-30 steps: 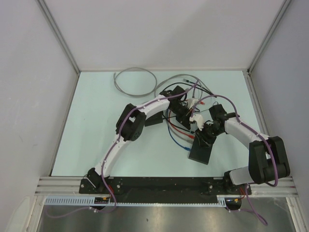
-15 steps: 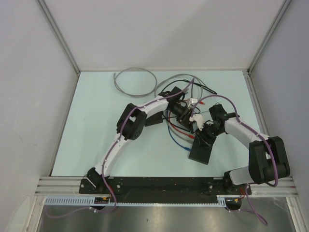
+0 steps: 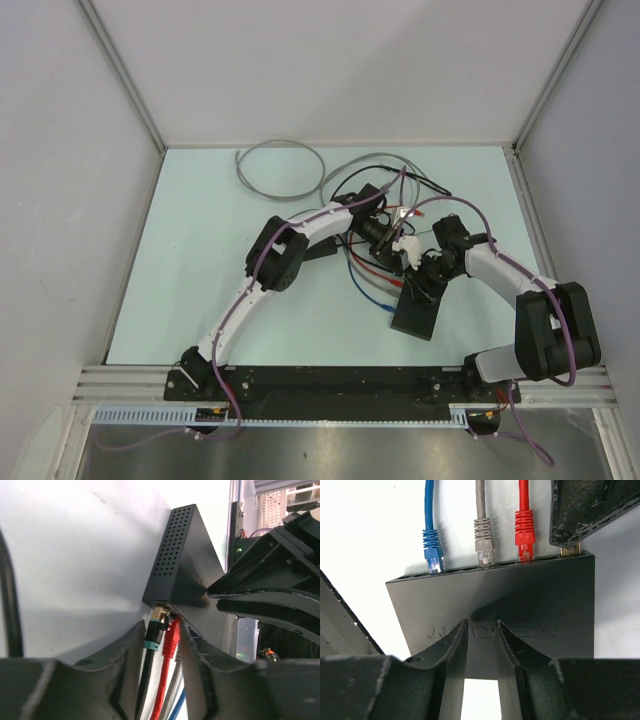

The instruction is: Pull the plug from the switch port

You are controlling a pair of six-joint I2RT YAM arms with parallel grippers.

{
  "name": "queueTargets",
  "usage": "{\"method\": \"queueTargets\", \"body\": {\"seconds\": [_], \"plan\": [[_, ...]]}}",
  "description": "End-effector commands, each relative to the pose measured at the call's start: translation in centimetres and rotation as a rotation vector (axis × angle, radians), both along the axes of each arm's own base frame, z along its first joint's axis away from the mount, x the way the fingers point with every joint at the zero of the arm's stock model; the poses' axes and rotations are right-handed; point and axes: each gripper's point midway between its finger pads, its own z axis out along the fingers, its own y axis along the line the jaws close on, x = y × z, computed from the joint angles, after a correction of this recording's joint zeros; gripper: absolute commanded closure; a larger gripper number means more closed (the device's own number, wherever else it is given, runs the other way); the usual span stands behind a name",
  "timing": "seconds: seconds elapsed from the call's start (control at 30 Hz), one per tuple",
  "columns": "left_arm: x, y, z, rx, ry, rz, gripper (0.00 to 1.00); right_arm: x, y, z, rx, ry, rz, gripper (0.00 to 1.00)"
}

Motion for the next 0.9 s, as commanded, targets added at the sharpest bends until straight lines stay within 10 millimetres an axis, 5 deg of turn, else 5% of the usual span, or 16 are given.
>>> {"method": "queueTargets", "body": {"seconds": [0.0, 0.13, 0.37, 0.87], "plan": [[-0.9, -0.3, -4.9, 0.116, -0.011, 0.013, 0.62, -1.0, -0.8, -2.0, -0.055, 0.035, 0.011, 0.68], [-0.5, 0.0, -6.2, 0.193, -0.036, 0.055, 0.7, -0.9, -0.7, -2.0, -0.051, 0.029, 0.014, 0.68], [0.0, 0.9, -6.9, 0.314, -0.093, 0.106, 1.0, -1.0, -0.4, -2.0, -0.051, 0.029, 0.022, 0.68], [1.4, 3.6, -6.9, 0.385, -0.212, 0.056, 1.0, -1.5, -0.7, -2.3, -0.07, 0.033, 0.038, 0.68]]}}
